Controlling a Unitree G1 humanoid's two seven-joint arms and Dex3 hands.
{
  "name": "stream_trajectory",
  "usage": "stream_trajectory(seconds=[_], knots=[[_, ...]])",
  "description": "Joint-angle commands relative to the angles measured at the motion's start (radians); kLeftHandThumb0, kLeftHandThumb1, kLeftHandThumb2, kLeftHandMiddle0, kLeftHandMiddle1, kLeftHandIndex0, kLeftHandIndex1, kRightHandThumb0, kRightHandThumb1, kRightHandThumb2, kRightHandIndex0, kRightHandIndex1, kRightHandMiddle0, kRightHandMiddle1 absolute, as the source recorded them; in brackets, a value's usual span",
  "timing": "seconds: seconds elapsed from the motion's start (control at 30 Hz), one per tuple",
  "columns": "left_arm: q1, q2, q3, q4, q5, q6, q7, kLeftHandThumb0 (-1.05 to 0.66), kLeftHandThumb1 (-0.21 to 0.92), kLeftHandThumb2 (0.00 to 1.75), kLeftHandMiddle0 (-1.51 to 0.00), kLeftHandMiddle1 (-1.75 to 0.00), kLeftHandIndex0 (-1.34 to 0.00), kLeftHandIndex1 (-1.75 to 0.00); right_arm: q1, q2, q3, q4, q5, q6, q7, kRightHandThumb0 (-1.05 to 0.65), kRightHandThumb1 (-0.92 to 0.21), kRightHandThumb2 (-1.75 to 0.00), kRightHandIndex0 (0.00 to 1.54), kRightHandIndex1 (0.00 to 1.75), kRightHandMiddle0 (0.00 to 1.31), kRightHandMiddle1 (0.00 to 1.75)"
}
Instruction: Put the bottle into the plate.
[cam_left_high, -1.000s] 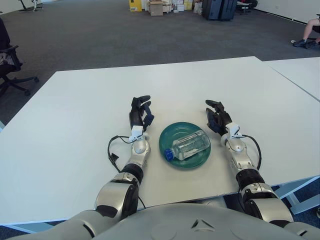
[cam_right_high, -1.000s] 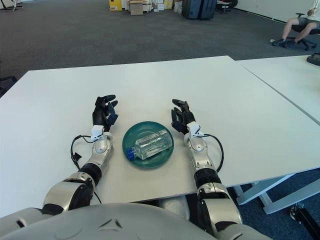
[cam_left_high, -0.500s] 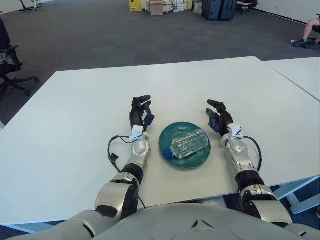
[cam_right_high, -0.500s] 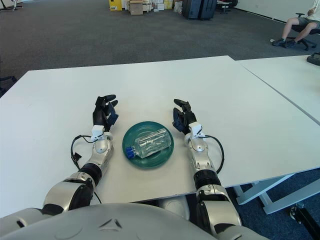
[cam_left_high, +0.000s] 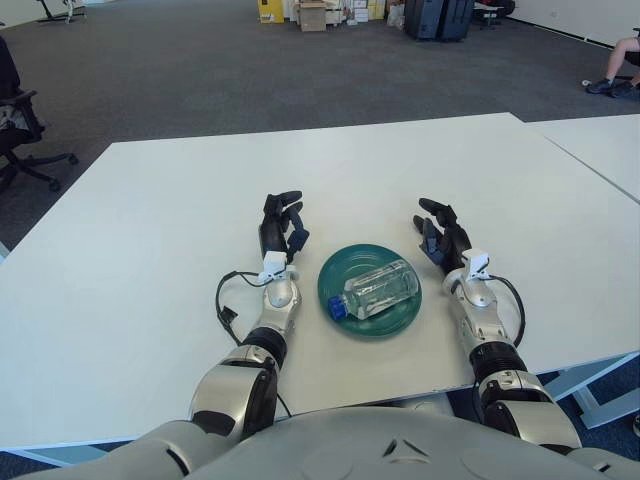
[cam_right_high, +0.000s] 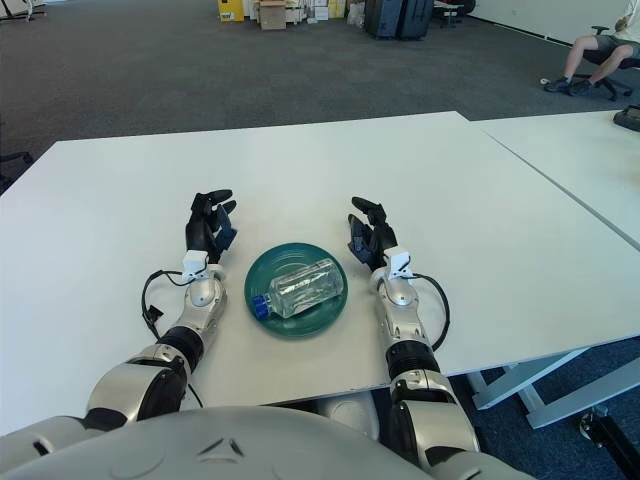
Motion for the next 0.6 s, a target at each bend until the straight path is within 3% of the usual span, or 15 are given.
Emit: stream_trajectory(seconds=[0.0,0.57], knots=[[-0.003,0.008,0.004,0.0,-0.002,0.013,-0.005,-0.66,0.92,0.83,-0.52,-0.61,-0.36,-1.24,-0.005,0.017,-0.018,0.051,0.031,-0.03,0.023,-0.61,-0.92,-0.73,0.38,0.01,0.0,0.82],[-0.01,0.01,0.002,-0.001,0.002,0.01,-0.008,-0.67,0.92,0.84,-0.51,-0.6,-0.34,-1.22,-0.063,0.048,-0.083,0.209,0.073,-0.229,0.055,-0.63,-0.92,-0.71,0.38,0.01,0.0,0.84]])
